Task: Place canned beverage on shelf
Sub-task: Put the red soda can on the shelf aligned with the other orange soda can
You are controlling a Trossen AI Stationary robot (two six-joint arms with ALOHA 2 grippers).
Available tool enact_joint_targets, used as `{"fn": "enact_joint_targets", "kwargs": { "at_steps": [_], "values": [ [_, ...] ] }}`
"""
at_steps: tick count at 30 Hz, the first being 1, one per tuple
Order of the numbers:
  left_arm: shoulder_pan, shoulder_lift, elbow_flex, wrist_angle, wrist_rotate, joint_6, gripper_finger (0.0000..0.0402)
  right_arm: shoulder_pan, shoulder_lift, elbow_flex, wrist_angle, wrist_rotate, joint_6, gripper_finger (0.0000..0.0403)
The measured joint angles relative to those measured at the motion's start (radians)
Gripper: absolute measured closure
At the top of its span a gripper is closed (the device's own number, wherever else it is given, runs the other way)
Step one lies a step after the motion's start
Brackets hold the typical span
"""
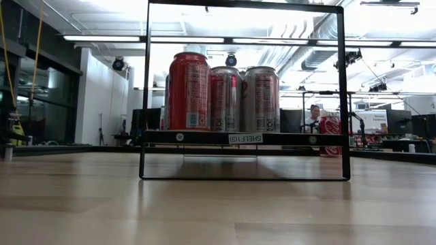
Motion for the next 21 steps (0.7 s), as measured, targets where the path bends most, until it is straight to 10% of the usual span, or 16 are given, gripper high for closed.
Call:
{"fn": "enact_joint_targets", "kwargs": {
  "at_steps": [8, 21],
  "values": [
    [0.006, 0.0, 0.0, -0.02, 0.0, 0.0, 0.0401, -0.001, 0.001, 0.062, -0.08, 0.136, 0.215, 0.0367],
    [0.006, -0.005, 0.0, -0.039, -0.001, 0.0, 0.0401, 0.0, 0.066, 0.393, -0.886, 0.37, 0.427, 0.0065]
  ]
}}
